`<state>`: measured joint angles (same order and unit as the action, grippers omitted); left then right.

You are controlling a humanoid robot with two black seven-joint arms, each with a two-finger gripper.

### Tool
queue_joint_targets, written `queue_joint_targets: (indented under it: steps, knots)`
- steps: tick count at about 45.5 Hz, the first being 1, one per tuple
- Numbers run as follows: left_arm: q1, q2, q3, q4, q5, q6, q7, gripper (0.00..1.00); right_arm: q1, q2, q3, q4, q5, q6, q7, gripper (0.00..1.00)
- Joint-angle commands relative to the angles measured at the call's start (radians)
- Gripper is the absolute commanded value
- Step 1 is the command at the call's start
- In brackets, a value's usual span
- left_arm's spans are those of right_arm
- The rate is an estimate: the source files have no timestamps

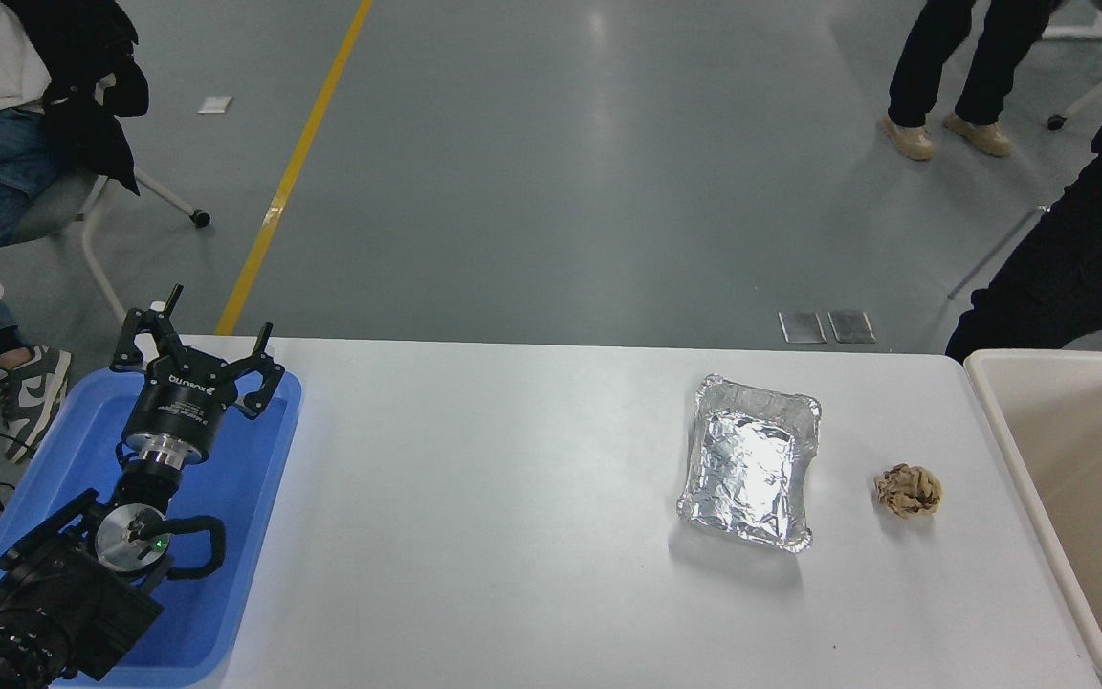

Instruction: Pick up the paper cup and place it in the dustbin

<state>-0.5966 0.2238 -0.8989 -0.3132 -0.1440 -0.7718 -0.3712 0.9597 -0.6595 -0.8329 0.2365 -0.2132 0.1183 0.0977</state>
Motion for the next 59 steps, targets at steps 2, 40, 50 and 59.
queue_joint_targets:
  steps: [2, 40, 50, 59]
  knots:
    - [0.000, 0.000, 0.000, 0.000, 0.000, 0.000, 0.000, 1.00, -0.173, 0.061, 0.120, -0.094, 0.029, -0.078, -0.099, 0.00]
    - [0.000, 0.000, 0.000, 0.000, 0.000, 0.000, 0.000, 1.00, -0.337, 0.152, 0.252, -0.151, 0.031, -0.163, -0.099, 1.00]
    - [0.000, 0.000, 0.000, 0.000, 0.000, 0.000, 0.000, 1.00, -0.260, 0.156, 0.242, -0.115, 0.031, -0.151, -0.099, 1.00]
    - [0.000, 0.000, 0.000, 0.000, 0.000, -0.001, 0.000, 1.00, -0.052, 0.144, 0.187, 0.007, 0.029, -0.151, -0.099, 1.00]
